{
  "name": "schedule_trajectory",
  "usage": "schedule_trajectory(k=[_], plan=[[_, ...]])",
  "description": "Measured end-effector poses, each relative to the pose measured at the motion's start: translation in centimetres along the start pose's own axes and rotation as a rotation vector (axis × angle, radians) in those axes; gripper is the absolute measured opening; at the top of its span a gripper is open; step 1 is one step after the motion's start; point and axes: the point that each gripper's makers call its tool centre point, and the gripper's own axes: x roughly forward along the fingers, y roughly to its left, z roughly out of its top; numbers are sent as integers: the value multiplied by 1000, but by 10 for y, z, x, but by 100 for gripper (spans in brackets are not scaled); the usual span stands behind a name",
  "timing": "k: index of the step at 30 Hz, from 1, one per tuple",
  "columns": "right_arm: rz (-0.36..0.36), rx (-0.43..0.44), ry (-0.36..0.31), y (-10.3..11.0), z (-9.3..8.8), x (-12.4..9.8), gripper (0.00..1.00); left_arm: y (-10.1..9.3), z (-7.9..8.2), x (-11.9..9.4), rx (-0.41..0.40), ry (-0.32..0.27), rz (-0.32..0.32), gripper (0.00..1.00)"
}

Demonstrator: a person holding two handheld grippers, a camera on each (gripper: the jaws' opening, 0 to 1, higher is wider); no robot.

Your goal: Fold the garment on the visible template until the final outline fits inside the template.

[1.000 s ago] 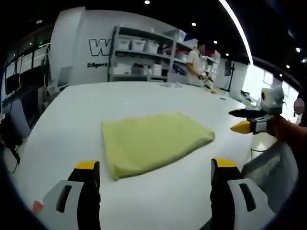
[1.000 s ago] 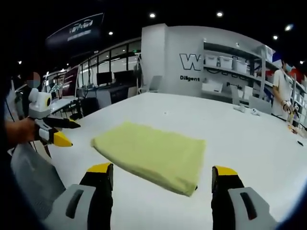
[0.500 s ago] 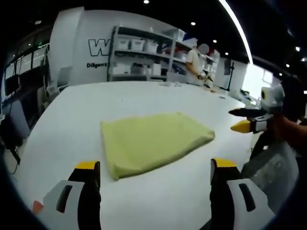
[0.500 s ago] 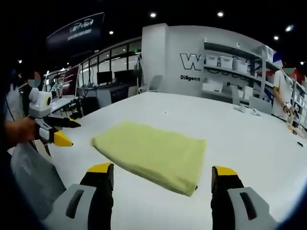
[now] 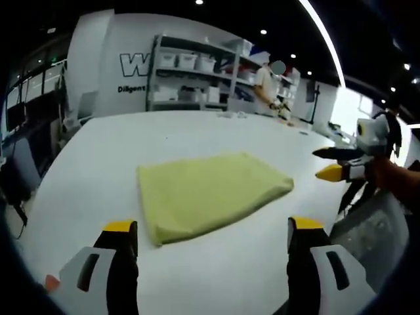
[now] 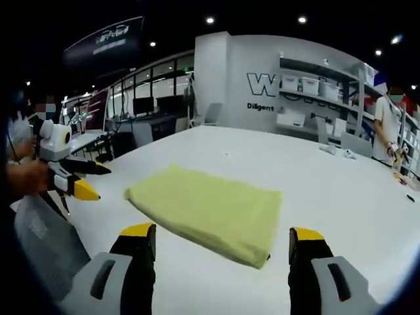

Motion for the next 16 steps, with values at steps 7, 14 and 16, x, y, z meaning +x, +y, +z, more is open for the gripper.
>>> schedule_trajectory(k=[7,14,16], plan=[[5,-2,1,2,0,0,83,0,0,1,2,3,2,90],[8,-3,-1,2,0,0,83,1,-2,2,5,10,3,89],[9,-2,-1,3,0,0,83,0,-2,2,4,11,3,89]])
